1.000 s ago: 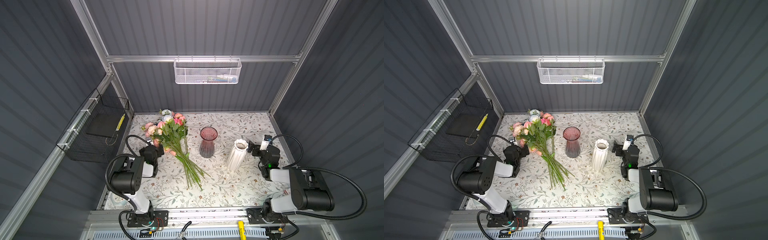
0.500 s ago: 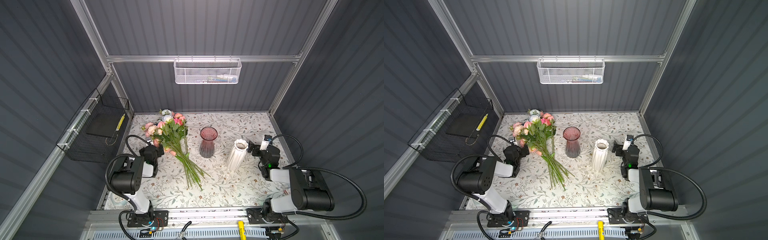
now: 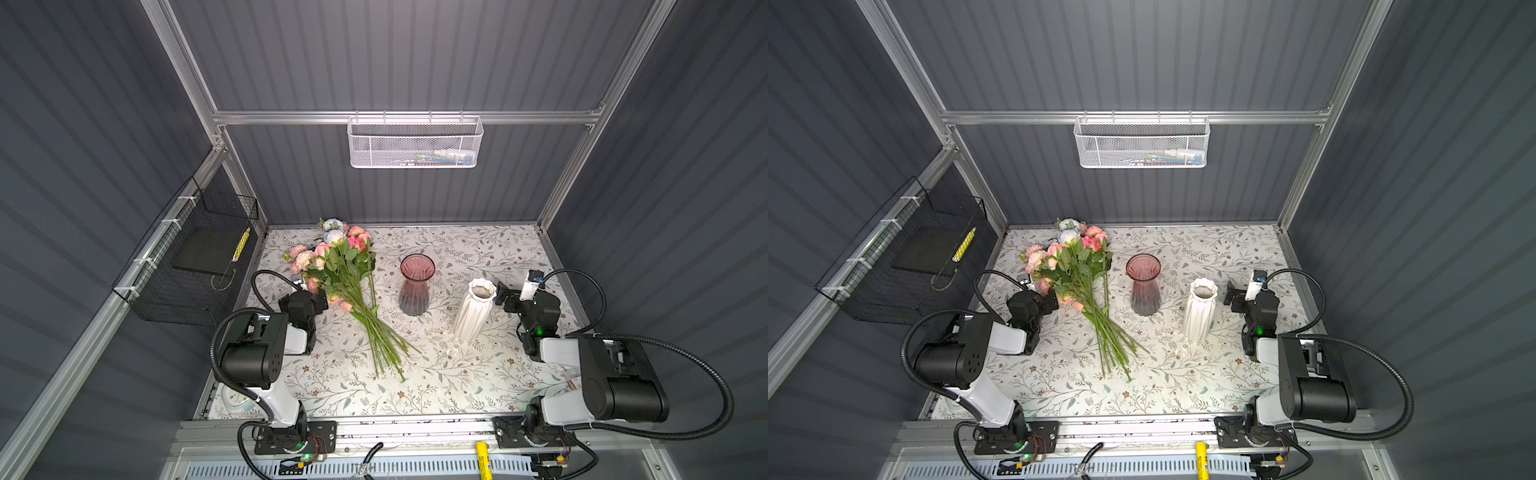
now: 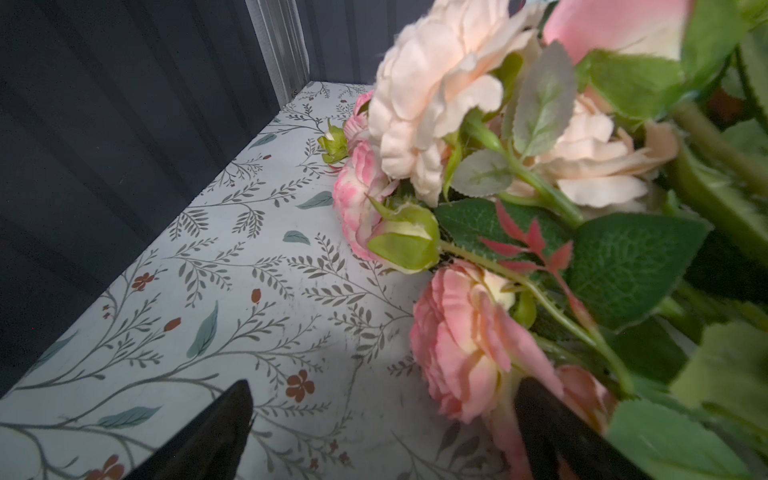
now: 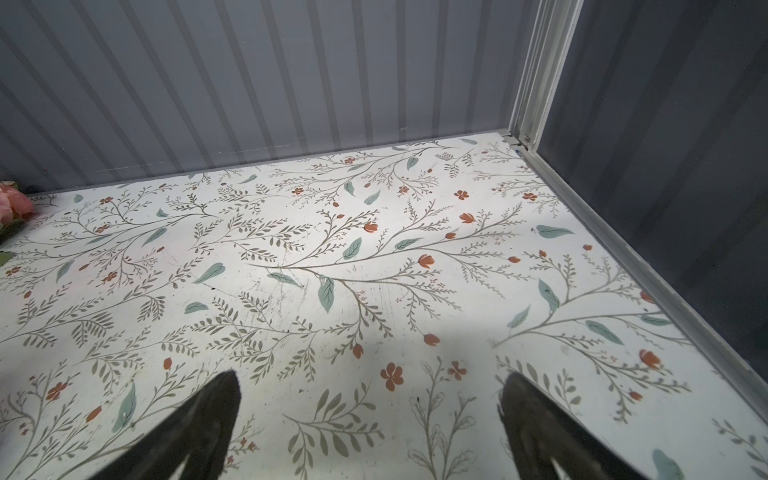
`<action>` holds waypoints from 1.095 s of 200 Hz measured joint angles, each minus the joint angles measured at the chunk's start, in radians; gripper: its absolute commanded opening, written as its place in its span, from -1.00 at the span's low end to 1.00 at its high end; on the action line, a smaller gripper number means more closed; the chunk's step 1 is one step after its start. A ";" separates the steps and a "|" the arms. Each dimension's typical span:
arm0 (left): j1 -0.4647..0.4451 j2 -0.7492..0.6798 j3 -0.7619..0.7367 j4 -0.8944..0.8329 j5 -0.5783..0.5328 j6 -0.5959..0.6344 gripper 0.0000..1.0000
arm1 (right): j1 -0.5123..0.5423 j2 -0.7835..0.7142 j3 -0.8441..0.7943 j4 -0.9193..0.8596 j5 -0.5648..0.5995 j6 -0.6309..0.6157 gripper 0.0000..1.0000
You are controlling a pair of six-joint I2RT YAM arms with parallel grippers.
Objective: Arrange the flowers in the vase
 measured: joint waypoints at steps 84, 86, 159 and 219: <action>0.000 -0.228 0.163 -0.339 -0.032 -0.021 0.99 | -0.011 -0.229 0.164 -0.339 0.160 0.090 0.98; 0.000 -0.236 0.164 -0.343 -0.031 -0.024 1.00 | -0.010 -0.235 0.167 -0.345 0.167 0.093 0.98; -0.002 -0.485 0.375 -0.673 -0.126 -0.506 1.00 | -0.019 -0.383 0.329 -0.683 0.428 0.463 0.98; -0.003 -0.546 0.449 -0.848 0.093 -0.651 0.99 | -0.094 -0.428 0.377 -0.805 0.062 0.550 0.98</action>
